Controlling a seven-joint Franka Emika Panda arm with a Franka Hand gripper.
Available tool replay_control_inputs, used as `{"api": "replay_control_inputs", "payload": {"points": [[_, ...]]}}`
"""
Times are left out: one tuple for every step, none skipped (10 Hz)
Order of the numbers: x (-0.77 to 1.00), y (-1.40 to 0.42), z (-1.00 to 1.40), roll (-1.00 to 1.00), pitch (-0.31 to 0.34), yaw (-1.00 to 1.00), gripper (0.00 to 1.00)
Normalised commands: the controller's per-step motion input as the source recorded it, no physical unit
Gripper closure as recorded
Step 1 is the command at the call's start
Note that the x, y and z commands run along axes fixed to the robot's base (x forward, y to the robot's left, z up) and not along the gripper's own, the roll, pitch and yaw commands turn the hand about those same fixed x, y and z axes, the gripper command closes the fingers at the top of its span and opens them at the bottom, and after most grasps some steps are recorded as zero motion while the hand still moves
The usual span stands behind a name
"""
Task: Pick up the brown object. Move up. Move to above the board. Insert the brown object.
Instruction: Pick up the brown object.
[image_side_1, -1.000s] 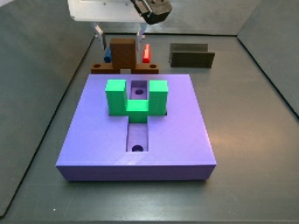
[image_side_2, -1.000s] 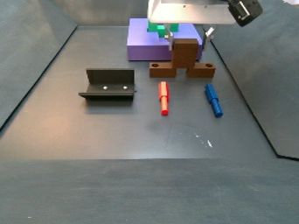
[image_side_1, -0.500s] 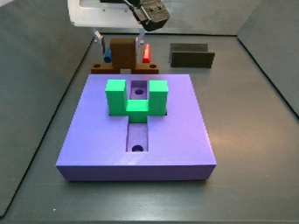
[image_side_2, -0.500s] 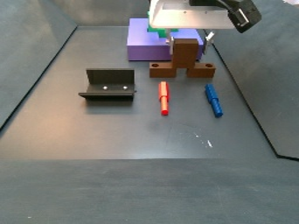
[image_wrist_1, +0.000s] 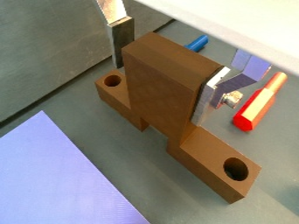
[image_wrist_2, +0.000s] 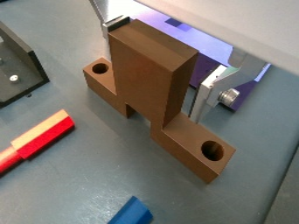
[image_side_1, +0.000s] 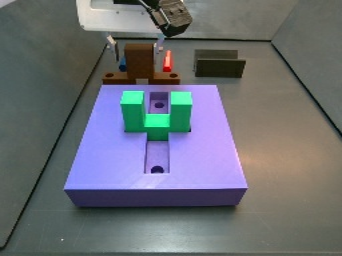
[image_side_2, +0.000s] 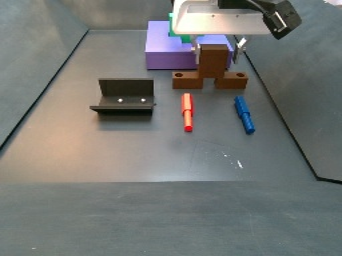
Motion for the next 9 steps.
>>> {"api": "replay_control_inputs", "payload": {"points": [[0.0, 0.0, 0.0, 0.0, -0.024, 0.0, 0.0], [0.0, 0.0, 0.0, 0.0, 0.0, 0.0, 0.0], [0.0, 0.0, 0.0, 0.0, 0.0, 0.0, 1.0], [0.0, 0.0, 0.0, 0.0, 0.0, 0.0, 1.0], [0.0, 0.0, 0.0, 0.0, 0.0, 0.0, 1.0], [0.0, 0.0, 0.0, 0.0, 0.0, 0.0, 1.0], [0.0, 0.0, 0.0, 0.0, 0.0, 0.0, 1.0], [0.0, 0.0, 0.0, 0.0, 0.0, 0.0, 1.0], [0.0, 0.0, 0.0, 0.0, 0.0, 0.0, 1.0]]}}
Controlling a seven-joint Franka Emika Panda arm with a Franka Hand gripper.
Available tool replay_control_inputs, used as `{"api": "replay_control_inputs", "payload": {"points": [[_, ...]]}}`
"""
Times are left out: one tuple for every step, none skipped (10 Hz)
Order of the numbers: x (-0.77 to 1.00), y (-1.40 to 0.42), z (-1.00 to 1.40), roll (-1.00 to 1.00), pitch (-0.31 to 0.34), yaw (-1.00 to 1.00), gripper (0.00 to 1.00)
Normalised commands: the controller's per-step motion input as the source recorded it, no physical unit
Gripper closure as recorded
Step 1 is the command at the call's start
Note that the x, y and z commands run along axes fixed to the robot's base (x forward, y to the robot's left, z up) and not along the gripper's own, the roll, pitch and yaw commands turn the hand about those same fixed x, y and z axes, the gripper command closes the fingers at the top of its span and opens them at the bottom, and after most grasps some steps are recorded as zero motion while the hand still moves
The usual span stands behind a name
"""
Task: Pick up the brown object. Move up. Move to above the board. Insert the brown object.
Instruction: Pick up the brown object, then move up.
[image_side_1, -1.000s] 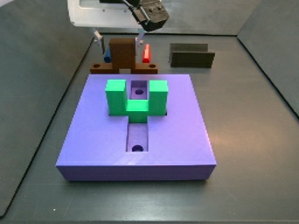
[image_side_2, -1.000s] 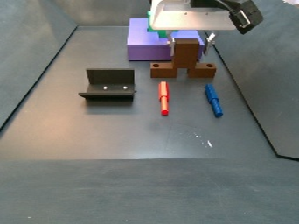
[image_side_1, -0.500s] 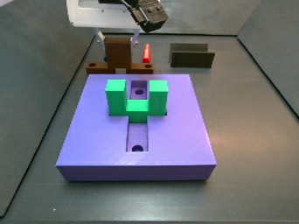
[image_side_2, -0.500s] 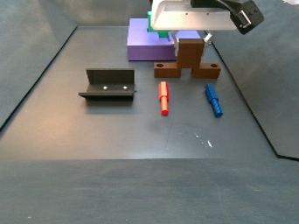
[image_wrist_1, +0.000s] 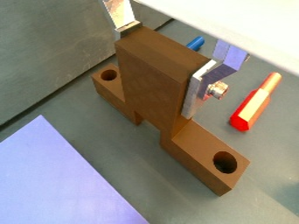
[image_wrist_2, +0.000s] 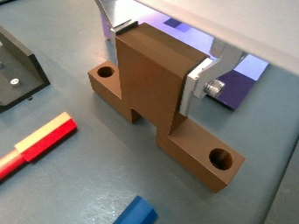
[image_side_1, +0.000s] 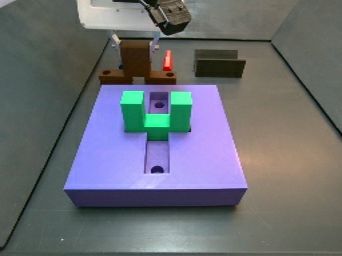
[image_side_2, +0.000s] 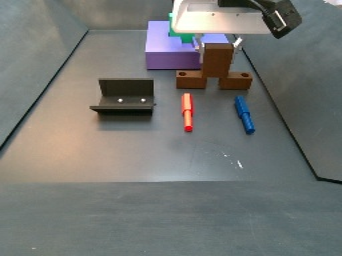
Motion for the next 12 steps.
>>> {"api": "replay_control_inputs", "payload": {"points": [[0.0, 0.0, 0.0, 0.0, 0.0, 0.0, 1.0], [0.0, 0.0, 0.0, 0.0, 0.0, 0.0, 1.0], [0.0, 0.0, 0.0, 0.0, 0.0, 0.0, 1.0], [0.0, 0.0, 0.0, 0.0, 0.0, 0.0, 1.0], [0.0, 0.0, 0.0, 0.0, 0.0, 0.0, 1.0], [0.0, 0.0, 0.0, 0.0, 0.0, 0.0, 1.0], [0.0, 0.0, 0.0, 0.0, 0.0, 0.0, 1.0], [0.0, 0.0, 0.0, 0.0, 0.0, 0.0, 1.0], [0.0, 0.0, 0.0, 0.0, 0.0, 0.0, 1.0], [0.0, 0.0, 0.83, 0.0, 0.0, 0.0, 1.0], [0.01, -0.05, 0.83, 0.0, -0.006, -0.03, 1.0], [-0.04, -0.06, 0.65, -0.02, 0.03, -0.03, 1.0]]}}
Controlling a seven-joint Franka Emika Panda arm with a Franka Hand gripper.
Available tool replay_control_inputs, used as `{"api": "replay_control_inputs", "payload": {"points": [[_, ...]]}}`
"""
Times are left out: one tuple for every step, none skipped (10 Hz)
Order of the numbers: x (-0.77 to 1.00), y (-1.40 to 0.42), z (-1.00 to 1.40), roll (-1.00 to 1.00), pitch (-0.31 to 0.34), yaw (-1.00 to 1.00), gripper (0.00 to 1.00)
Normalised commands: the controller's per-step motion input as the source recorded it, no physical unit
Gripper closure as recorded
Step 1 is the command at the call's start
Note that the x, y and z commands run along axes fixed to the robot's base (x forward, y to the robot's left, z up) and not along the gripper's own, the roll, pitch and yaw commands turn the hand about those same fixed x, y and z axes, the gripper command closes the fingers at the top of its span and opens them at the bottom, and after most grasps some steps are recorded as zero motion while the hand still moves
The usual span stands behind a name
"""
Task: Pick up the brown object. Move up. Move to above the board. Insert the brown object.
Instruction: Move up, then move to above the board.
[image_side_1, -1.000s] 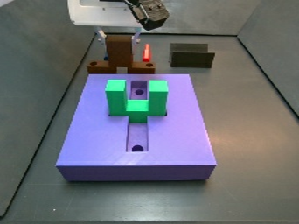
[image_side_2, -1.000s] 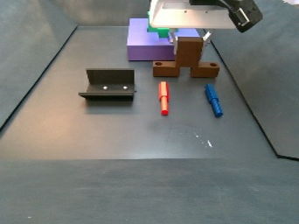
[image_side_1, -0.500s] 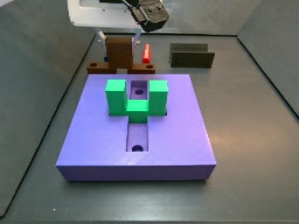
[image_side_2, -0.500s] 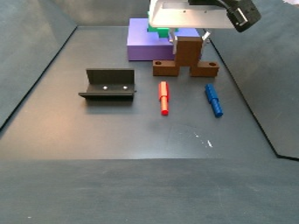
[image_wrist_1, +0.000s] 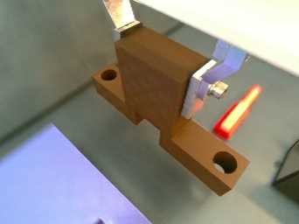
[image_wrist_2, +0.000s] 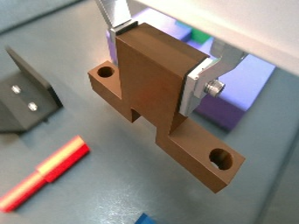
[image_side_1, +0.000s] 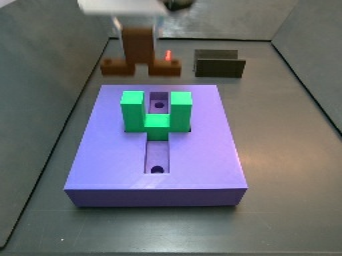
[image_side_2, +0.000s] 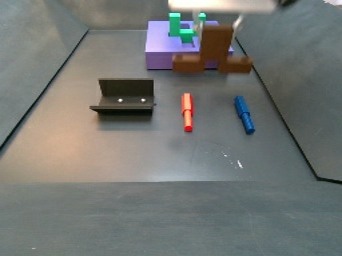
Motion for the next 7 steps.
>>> {"api": "replay_control_inputs", "payload": {"points": [[-0.02, -0.03, 0.24, -0.07, 0.01, -0.02, 1.0], [0.0, 0.0, 1.4, 0.0, 0.0, 0.0, 1.0], [-0.03, 0.0, 1.4, 0.0, 0.036, 0.0, 1.0], [-0.07, -0.01, 1.4, -0.03, 0.035, 0.0, 1.0], [-0.03, 0.01, 1.4, -0.07, 0.006, -0.01, 1.0], [0.04, 0.01, 1.4, -0.06, 0.053, 0.0, 1.0], [0.03, 0.0, 0.7, -0.05, 0.09, -0.01, 1.0]]}}
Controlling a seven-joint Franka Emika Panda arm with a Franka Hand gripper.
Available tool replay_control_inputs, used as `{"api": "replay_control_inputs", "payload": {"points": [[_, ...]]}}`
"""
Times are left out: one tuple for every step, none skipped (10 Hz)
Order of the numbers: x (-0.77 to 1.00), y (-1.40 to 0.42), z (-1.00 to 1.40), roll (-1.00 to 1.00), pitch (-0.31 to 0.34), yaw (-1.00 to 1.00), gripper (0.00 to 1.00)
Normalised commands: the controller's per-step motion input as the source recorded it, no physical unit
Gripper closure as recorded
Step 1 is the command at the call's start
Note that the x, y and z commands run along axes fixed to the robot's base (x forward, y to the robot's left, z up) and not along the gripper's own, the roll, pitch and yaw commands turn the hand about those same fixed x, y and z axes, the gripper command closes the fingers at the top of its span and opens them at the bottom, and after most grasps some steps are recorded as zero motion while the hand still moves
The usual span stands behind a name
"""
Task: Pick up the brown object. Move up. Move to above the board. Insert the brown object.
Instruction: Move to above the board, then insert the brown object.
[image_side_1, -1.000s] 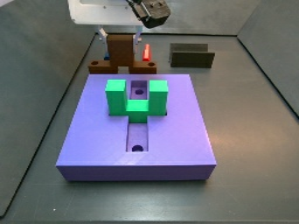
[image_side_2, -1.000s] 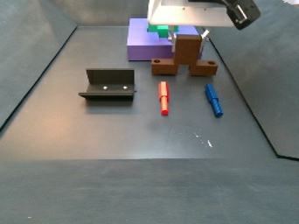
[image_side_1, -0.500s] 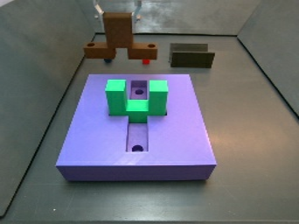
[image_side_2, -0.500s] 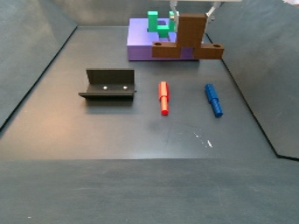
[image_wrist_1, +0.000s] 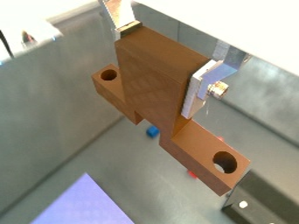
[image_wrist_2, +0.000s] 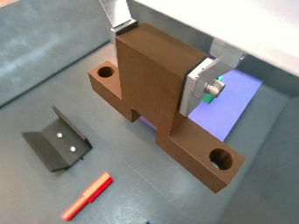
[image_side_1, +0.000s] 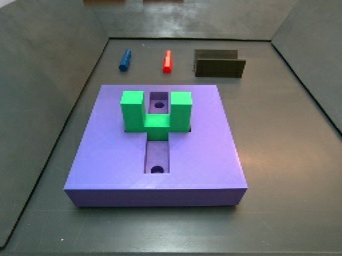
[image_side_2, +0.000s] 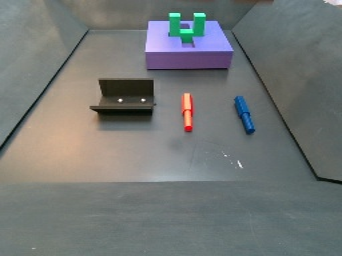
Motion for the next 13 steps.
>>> {"api": "replay_control_inputs", "payload": {"points": [[0.02, 0.01, 0.3, -0.06, 0.074, -0.01, 1.0], [0.56, -1.4, 0.32, 0.01, 0.27, 0.05, 1.0], [0.56, -1.4, 0.32, 0.04, 0.274, 0.05, 1.0], [0.62, -1.4, 0.31, 0.11, 0.316, 0.04, 1.0], [0.69, -1.4, 0.32, 0.06, 0.294, 0.02, 1.0], [0.71, -1.4, 0.32, 0.08, 0.235, 0.02, 1.0], [0.42, -0.81, 0.19, 0.1, 0.202, 0.02, 1.0], [0.2, -0.3, 0.08, 0.08, 0.149, 0.01, 1.0], [0.02, 0.0, 0.0, 0.0, 0.0, 0.0, 1.0], [-0.25, -0.09, -0.19, -0.27, -0.203, -0.73, 1.0], [-0.08, -0.05, -0.2, -0.24, -0.227, -0.89, 1.0], [-0.03, -0.05, -0.16, -0.21, -0.25, -0.92, 1.0], [-0.03, -0.05, -0.16, -0.2, -0.249, -0.93, 1.0]]}}
